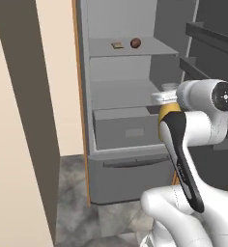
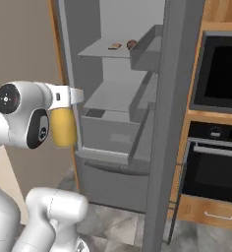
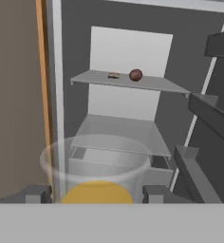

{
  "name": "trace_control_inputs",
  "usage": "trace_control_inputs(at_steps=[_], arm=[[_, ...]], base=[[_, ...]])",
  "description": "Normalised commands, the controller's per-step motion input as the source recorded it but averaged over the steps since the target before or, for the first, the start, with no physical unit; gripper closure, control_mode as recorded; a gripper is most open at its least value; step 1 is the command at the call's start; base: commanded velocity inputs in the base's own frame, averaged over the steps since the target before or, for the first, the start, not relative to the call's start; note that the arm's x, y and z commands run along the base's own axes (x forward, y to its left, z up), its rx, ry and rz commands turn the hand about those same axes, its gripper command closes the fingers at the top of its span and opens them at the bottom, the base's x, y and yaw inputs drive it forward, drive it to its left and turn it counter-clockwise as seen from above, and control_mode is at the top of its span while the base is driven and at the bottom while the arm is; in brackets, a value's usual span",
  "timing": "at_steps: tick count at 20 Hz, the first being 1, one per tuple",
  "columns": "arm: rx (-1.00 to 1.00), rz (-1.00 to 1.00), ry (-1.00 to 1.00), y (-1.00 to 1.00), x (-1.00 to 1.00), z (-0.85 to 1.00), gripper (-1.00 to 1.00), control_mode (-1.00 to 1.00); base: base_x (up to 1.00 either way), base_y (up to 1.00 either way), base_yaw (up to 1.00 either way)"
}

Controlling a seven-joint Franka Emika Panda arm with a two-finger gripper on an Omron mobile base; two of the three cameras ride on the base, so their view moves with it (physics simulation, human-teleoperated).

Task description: Move the onion and bar from the second highest shelf to the top shelf to make space. Then, place the pitcher from the counter on the cleared second highest shelf.

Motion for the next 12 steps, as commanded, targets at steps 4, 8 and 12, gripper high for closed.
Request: trace_control_inputs(at_steps=[4, 8, 12], arm=[[0.00, 0.00, 0.00, 0.00, 0.00, 0.00, 1.00, 1.00], [0.00, 0.00, 0.00, 0.00, 0.00, 0.00, 1.00, 1.00], [0.00, 0.00, 0.00, 0.00, 0.00, 0.00, 1.00, 1.00]], base=[[0.50, 0.33, -0.21], [0.56, 0.06, -0.13], [0.54, 0.00, -0.06]])
